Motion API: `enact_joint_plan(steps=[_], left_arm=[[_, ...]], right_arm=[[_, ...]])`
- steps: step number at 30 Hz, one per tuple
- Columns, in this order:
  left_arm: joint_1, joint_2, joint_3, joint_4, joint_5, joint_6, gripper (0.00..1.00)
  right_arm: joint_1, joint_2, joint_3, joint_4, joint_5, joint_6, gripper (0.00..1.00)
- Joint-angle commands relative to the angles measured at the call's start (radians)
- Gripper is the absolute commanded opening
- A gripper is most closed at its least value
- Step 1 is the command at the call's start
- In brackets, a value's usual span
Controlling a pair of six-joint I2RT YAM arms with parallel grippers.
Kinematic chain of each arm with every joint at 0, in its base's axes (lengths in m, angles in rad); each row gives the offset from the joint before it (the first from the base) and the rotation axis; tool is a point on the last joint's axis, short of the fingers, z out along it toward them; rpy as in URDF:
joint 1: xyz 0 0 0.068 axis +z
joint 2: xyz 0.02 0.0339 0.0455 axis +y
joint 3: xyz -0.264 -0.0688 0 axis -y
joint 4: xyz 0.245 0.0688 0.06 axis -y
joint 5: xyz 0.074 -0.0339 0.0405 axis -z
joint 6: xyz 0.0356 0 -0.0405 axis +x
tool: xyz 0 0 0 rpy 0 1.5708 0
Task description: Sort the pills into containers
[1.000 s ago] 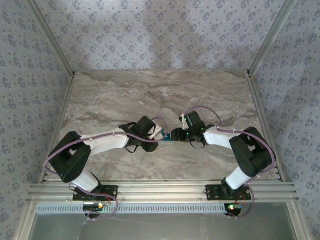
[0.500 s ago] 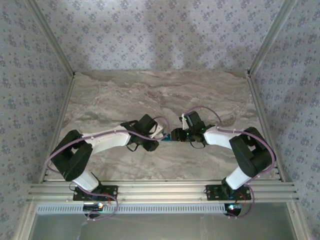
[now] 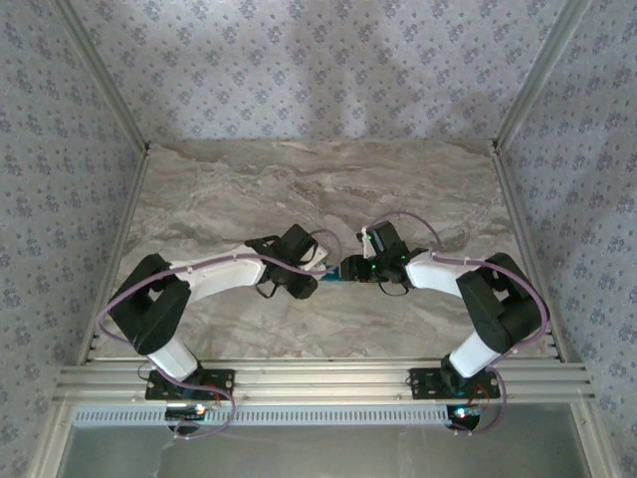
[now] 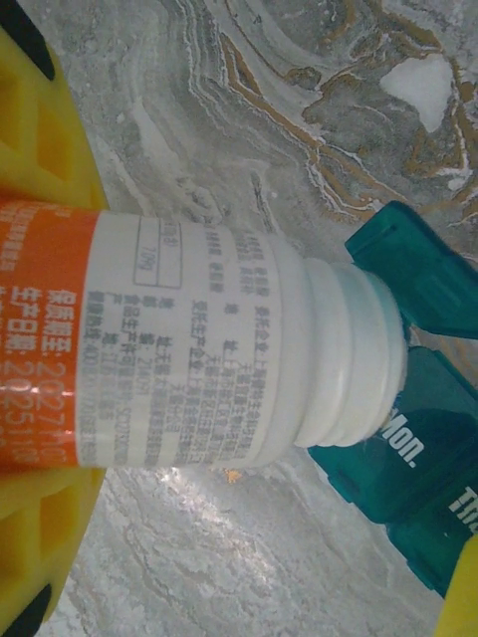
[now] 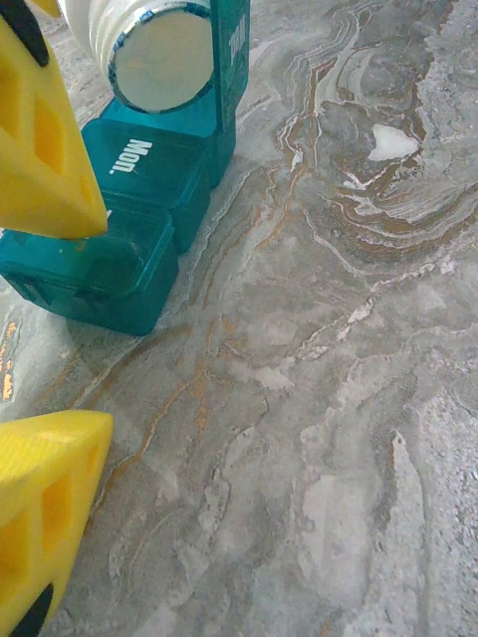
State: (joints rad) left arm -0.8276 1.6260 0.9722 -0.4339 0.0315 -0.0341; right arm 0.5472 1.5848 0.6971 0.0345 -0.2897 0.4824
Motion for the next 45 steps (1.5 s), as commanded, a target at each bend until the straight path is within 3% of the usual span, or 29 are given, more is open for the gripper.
enact_joint_plan(steps=[1,25,45], left_arm=[[-0.009,0.018,0.037,-0.053,-0.021,0.017,0.0],[-0.009,0.034,0.082,-0.139,-0.032,0.03,0.0],[0.018,0.031,0.077,-0.119,-0.038,0.06,0.0]], right_arm=[[-0.005,0.023,-0.016,-0.023,-0.002,0.001,0.5],[0.0,0.02,-0.007,-0.026,-0.005,0.005,0.5],[0.079,-0.006,-0.005,-0.027,-0.009,0.042,0.46]])
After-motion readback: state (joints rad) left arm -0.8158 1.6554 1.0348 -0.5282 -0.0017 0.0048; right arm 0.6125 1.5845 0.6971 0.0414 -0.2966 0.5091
